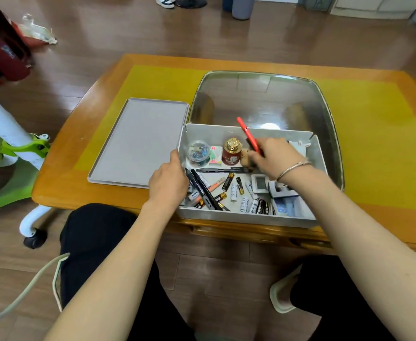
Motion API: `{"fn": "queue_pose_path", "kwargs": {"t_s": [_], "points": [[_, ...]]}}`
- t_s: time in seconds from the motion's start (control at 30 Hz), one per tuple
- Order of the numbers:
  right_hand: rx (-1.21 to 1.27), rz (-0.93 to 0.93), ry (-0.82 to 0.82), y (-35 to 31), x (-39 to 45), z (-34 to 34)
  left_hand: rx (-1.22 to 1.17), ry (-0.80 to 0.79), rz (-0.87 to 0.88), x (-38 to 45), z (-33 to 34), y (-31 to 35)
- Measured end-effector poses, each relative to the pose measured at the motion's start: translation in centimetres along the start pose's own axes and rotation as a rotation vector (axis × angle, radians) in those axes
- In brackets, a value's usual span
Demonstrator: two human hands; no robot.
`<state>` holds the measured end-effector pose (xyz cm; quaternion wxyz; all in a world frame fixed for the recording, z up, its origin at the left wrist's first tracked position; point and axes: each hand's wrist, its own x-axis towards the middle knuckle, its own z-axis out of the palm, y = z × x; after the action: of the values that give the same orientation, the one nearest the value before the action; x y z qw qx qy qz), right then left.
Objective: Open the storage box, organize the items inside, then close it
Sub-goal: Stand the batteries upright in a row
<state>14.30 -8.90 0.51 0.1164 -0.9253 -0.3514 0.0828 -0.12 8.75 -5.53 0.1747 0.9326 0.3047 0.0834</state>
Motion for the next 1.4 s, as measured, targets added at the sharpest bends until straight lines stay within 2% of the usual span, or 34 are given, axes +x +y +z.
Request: {"fn": "queue_pose_path", "kwargs": {"t_s": [0.1, 0.23, 0.4, 0.7, 0.83, 0.9, 1.03, 1.2, 1.4], "points": [[-0.133, 0.040, 0.091, 2.4, 0.9, -1.8, -0.021, -0.008, -0.019, -0.1, 0.4, 1.2], [-0.297, 0.166, 0.017, 4.7, 2.3, -2.7, -0.060, -0.014, -0.013, -0.7, 1.1, 3.3], [-0.208, 0.172, 0.103, 6.1, 2.8, -2.8, -0.061, -0.076, -0.046, -1.4, 2.2, 6.1], [-0.267, 0.146, 0.199, 8.1, 0.9, -2.0, -0.007, -0.119, -0.018, -1.4, 3.0, 8.2], [-0.257, 0.186, 0.267, 8.3, 0.8, -2.0, -0.083, -0.180, 0.046, -0.9, 2.4, 7.5], [-0.203, 0.141, 0.268, 7.7, 0.4, -1.6, -0.138, -0.238, 0.079, -0.6, 1.7, 6.8], [-0.109, -0.025, 0.139, 5.5, -1.5, 0.4, -0.104, -0.204, 0.125, -0.7, 1.8, 6.5], [-0.244, -0.040, -0.114, 4.5, -1.3, 3.4, -0.126, -0.156, 0.077, -1.0, 2.1, 6.1], [-0.312, -0.048, -0.172, 4.3, -0.1, 4.4, -0.145, -0.107, 0.059, -1.3, 2.7, 6.2]]}}
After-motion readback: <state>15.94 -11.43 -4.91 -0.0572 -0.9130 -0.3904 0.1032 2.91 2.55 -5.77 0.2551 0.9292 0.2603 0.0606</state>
